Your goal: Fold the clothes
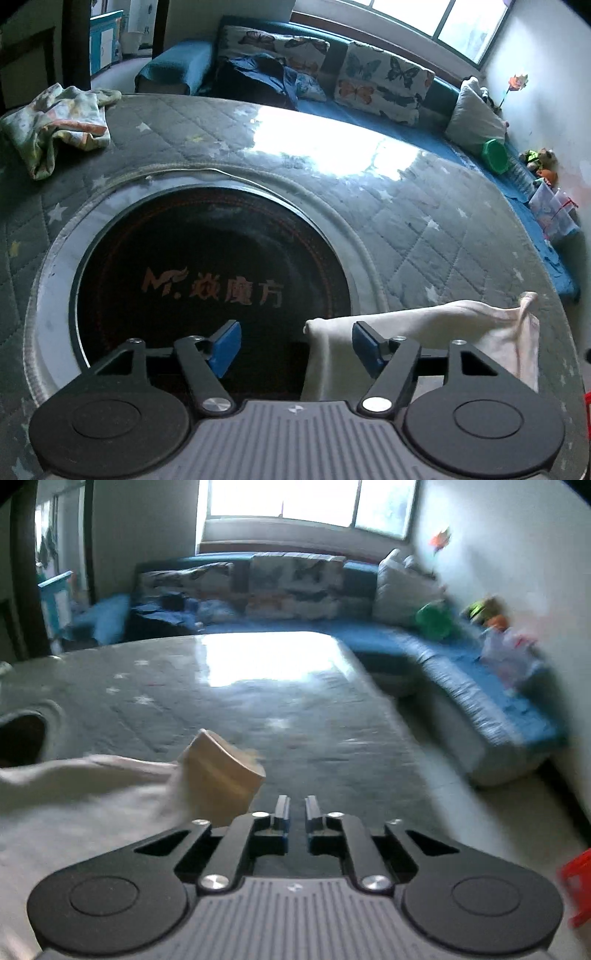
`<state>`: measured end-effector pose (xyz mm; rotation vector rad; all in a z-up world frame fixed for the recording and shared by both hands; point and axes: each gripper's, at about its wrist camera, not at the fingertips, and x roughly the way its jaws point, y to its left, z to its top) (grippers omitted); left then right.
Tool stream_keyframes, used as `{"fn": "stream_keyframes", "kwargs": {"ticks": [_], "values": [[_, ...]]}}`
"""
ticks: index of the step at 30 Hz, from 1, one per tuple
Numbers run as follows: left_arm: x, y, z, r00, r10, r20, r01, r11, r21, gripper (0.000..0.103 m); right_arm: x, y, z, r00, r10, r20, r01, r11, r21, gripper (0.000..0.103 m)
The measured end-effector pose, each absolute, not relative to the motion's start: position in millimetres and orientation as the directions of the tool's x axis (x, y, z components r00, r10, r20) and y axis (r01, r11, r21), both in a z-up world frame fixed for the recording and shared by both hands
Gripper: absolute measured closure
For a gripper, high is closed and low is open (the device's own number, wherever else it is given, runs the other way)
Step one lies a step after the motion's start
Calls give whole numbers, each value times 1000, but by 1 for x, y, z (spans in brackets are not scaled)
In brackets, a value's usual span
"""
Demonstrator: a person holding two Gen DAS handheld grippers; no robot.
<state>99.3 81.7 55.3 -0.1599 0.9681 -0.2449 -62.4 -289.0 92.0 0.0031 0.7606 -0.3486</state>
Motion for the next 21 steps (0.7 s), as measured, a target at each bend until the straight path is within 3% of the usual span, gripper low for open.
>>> {"fn": "stream_keyframes", "kwargs": {"ticks": [3, 8, 12, 15, 17, 18, 19, 20, 21], "values": [[104, 78, 48, 536, -278, -797, 122, 960, -252, 33, -74, -288, 102, 710, -300, -637, 286, 950, -128, 72], [106, 74, 42, 516, -296, -804, 118, 954, -276, 33, -39, -282, 99, 728, -88, -680, 156, 987, 39, 50], [105, 70, 40, 507, -308, -805, 128, 951, -283, 35, -3, -282, 67, 673, -41, -738, 178, 978, 108, 50], [106, 67, 39, 506, -313, -804, 144, 949, -279, 46, 6, -285, 48, 652, -22, -758, 215, 964, 156, 50], [107, 65, 38, 505, -322, -801, 156, 947, -282, 59, 7, -282, 40, 640, -20, -768, 202, 969, 143, 51], [107, 64, 37, 499, -335, -799, 164, 942, -292, 73, 5, -279, 38, 644, -25, -764, 188, 974, 126, 60], [106, 63, 37, 502, -338, -796, 163, 941, -297, 76, 4, -277, 38, 649, -30, -761, 174, 979, 110, 69], [105, 63, 36, 504, -341, -793, 163, 940, -301, 77, 0, -276, 40, 652, -30, -757, 162, 982, 101, 86], [104, 63, 36, 508, -346, -789, 164, 938, -305, 82, -3, -276, 42, 658, -42, -752, 159, 984, 84, 91]]}}
